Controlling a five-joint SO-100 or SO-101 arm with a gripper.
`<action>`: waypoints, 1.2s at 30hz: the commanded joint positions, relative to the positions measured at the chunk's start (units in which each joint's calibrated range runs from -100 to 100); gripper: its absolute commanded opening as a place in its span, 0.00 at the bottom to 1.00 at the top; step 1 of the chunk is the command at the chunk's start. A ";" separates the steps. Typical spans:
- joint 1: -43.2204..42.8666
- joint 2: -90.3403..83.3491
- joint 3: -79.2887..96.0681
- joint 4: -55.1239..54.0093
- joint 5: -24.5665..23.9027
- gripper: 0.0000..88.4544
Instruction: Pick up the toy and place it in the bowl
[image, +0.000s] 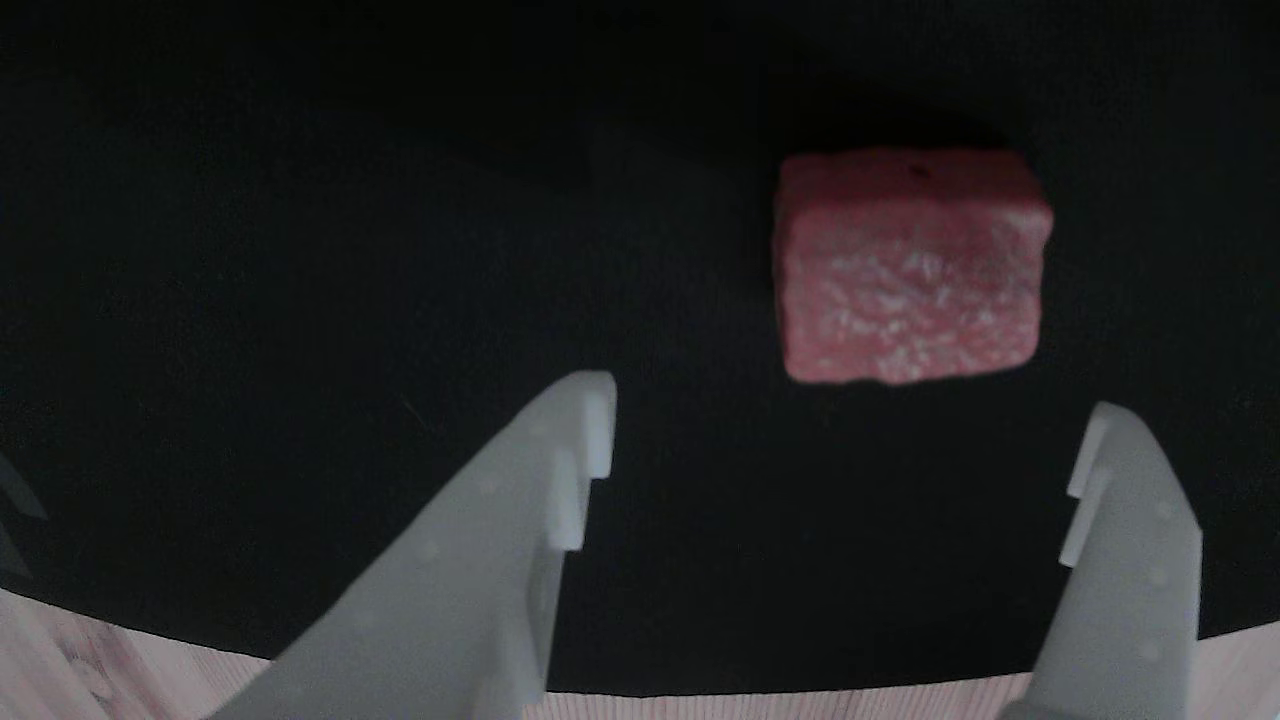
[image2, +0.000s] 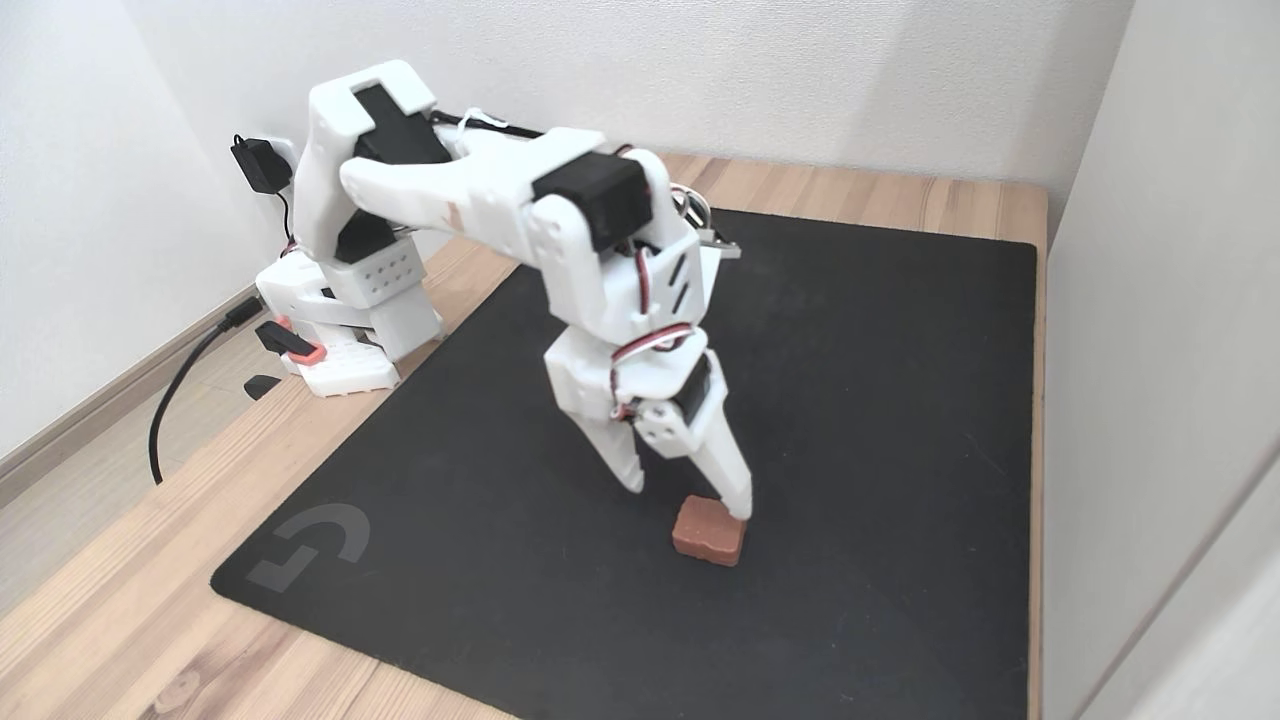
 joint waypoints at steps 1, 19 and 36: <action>0.50 -0.41 -2.73 0.40 0.11 0.36; -0.25 6.93 -8.59 -0.95 0.16 0.36; -1.42 15.85 -13.73 -6.03 -0.31 0.36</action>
